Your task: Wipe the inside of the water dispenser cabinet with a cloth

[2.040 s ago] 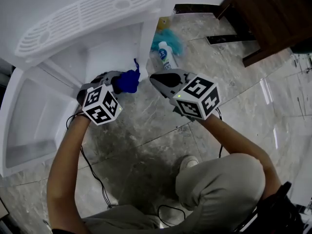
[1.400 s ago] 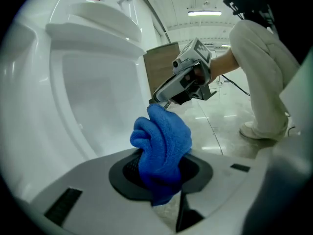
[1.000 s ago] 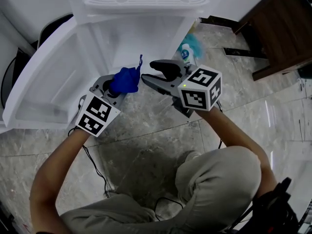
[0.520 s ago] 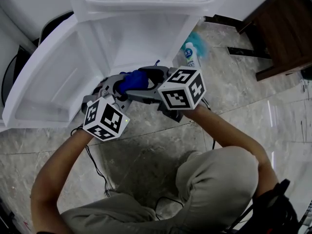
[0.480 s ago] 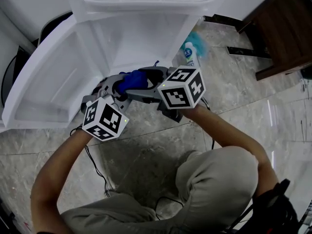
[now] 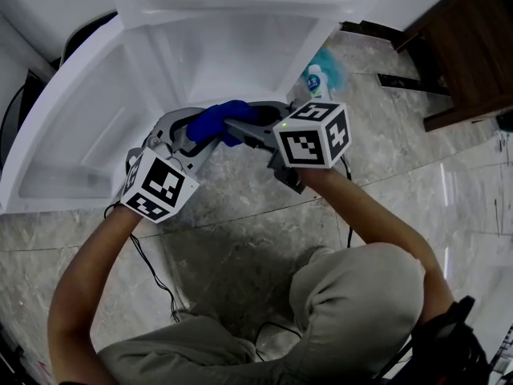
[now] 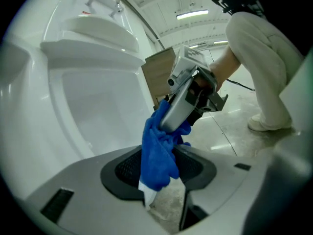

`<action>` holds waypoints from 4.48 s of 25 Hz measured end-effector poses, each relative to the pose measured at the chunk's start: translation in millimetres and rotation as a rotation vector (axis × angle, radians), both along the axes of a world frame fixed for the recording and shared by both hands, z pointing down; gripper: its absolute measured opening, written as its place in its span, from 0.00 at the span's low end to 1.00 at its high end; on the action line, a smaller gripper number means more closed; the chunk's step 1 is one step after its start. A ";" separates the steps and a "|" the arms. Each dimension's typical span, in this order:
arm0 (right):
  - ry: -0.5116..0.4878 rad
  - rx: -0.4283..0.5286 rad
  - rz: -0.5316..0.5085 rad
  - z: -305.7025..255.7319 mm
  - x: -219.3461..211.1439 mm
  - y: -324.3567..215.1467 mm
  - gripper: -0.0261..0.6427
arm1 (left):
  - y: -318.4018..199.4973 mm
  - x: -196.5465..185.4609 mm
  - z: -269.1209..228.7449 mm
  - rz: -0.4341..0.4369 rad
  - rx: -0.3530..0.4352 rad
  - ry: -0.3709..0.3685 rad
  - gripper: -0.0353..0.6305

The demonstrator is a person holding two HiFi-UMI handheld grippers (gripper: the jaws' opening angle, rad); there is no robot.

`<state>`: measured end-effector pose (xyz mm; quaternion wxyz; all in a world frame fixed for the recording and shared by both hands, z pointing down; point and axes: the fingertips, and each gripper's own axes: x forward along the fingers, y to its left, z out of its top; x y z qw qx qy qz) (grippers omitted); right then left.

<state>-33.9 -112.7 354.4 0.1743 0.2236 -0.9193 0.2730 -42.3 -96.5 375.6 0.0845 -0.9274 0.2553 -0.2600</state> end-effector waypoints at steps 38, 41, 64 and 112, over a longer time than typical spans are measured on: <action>0.643 0.648 -0.064 93.6 -74.9 -198.8 0.17 | 53.7 -127.2 15.5 -0.288 -0.289 0.063 0.06; 0.664 0.655 -0.063 97.5 -74.3 -204.3 0.17 | 51.2 -119.8 15.9 -0.276 -0.287 0.064 0.06; 0.159 0.303 0.011 21.5 -42.7 -86.2 0.17 | 9.1 -82.4 -17.7 -0.201 -0.108 0.089 0.06; 0.062 0.244 0.161 -35.2 51.3 -39.2 0.08 | -49.2 21.0 -34.1 -0.014 0.016 0.049 0.20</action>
